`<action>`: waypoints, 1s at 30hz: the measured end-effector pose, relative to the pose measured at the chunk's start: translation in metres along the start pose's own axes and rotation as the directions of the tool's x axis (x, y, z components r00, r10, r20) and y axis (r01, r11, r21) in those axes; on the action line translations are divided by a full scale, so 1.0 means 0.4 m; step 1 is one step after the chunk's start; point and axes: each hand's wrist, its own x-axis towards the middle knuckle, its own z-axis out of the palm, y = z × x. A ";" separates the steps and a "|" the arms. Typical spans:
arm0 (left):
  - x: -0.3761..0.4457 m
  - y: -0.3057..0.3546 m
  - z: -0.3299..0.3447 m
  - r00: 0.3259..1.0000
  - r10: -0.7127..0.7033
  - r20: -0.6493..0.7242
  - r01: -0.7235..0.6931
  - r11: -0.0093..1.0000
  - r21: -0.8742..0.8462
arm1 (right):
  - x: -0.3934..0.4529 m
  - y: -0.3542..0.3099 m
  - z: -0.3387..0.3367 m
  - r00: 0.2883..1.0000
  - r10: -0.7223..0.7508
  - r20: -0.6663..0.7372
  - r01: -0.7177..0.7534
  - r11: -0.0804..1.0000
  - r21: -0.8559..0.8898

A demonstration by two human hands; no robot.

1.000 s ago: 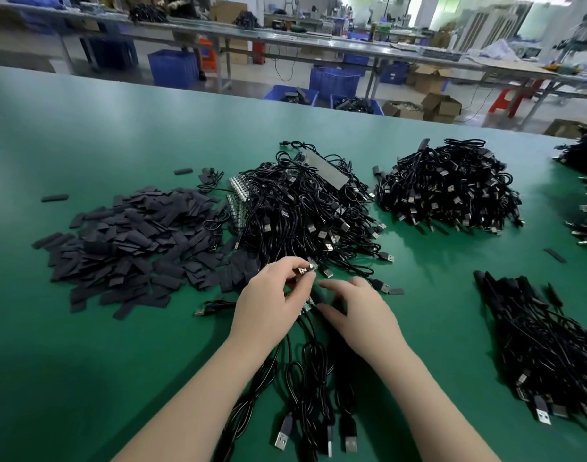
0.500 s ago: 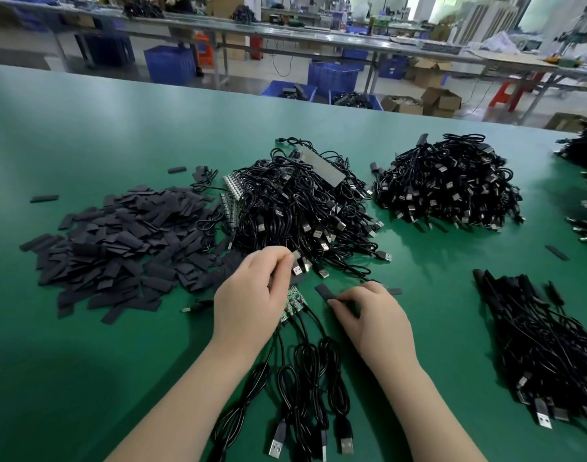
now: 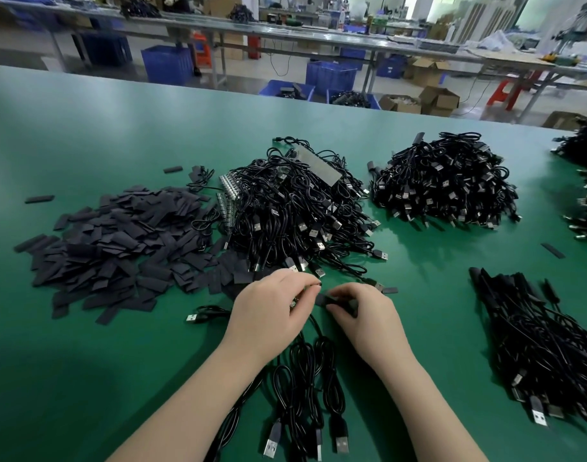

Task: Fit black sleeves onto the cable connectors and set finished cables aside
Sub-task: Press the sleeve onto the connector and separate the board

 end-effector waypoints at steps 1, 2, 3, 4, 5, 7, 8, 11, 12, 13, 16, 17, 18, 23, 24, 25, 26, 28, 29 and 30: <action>-0.001 -0.003 0.002 1.000 -0.020 0.017 0.020 1.000 -0.013 | -0.003 0.003 0.000 1.000 -0.011 -0.005 0.011 1.000 0.007; -0.001 -0.007 0.003 0.999 -0.033 0.026 0.034 0.999 -0.023 | -0.006 0.005 0.000 1.000 -0.027 -0.011 0.027 1.000 0.012; -0.001 -0.010 0.004 0.999 -0.042 0.029 0.043 0.999 -0.029 | -0.008 0.005 0.002 0.999 -0.049 -0.022 0.050 0.999 0.020; -0.001 -0.013 0.005 0.998 -0.051 0.032 0.052 0.998 -0.036 | -0.012 0.003 0.003 0.997 -0.071 -0.039 0.073 0.997 0.039; 0.000 -0.016 0.006 0.998 -0.061 0.034 0.063 0.997 -0.046 | -0.018 -0.001 0.005 0.994 -0.086 -0.069 0.091 0.993 0.074; 0.001 -0.022 0.012 0.996 -0.080 0.045 0.083 0.994 -0.064 | -0.026 -0.013 0.011 0.990 -0.050 -0.136 0.081 0.970 0.231; 0.002 -0.024 0.014 0.994 -0.090 0.055 0.093 0.993 -0.069 | -0.028 -0.019 0.016 0.989 0.002 -0.146 0.049 0.937 0.346; 0.001 -0.027 0.019 0.991 -0.112 0.077 0.118 0.990 -0.076 | -0.027 -0.033 0.024 0.984 0.133 -0.115 -0.034 0.784 0.620; 0.001 -0.029 0.019 0.990 -0.118 0.083 0.125 0.989 -0.084 | -0.026 -0.034 0.023 0.983 0.156 -0.100 -0.050 0.745 0.665; 0.000 -0.029 0.020 0.988 -0.123 0.091 0.132 0.987 -0.093 | -0.026 -0.034 0.019 0.982 0.172 -0.079 -0.068 0.709 0.702; -0.003 -0.027 0.021 0.985 -0.119 0.127 0.132 0.986 -0.097 | -0.025 -0.032 0.010 0.988 0.151 -0.021 -0.078 0.622 0.779; -0.003 -0.027 0.021 0.984 -0.114 0.135 0.127 0.987 -0.096 | -0.026 -0.031 0.008 0.990 0.140 -0.017 -0.071 0.600 0.797; -0.004 -0.026 0.023 0.984 -0.111 0.138 0.124 0.987 -0.097 | -0.026 -0.030 0.007 0.991 0.132 -0.017 -0.064 0.585 0.808; -0.005 -0.028 0.024 0.983 -0.128 0.132 0.143 0.984 -0.108 | -0.026 -0.028 0.008 0.993 0.117 -0.001 -0.067 0.577 0.814; -0.005 -0.029 0.024 0.983 -0.130 0.129 0.144 0.984 -0.109 | -0.026 -0.029 0.008 0.993 0.121 0.007 -0.075 0.571 0.818; -0.005 -0.029 0.024 0.983 -0.132 0.126 0.146 0.983 -0.109 | -0.025 -0.028 0.008 0.992 0.123 0.013 -0.082 0.567 0.820; -0.006 -0.029 0.024 0.983 -0.134 0.122 0.147 0.983 -0.108 | -0.024 -0.028 0.008 0.992 0.125 0.016 -0.085 0.566 0.820; -0.006 -0.029 0.025 0.984 -0.133 0.121 0.145 0.984 -0.099 | -0.023 -0.027 0.010 0.991 0.131 0.013 -0.086 0.566 0.820; -0.006 -0.030 0.026 0.983 -0.133 0.125 0.146 0.985 -0.096 | -0.023 -0.027 0.011 0.991 0.134 0.012 -0.087 0.566 0.820; -0.006 -0.030 0.026 0.982 -0.135 0.131 0.148 0.984 -0.097 | -0.024 -0.027 0.011 0.991 0.136 0.011 -0.087 0.567 0.819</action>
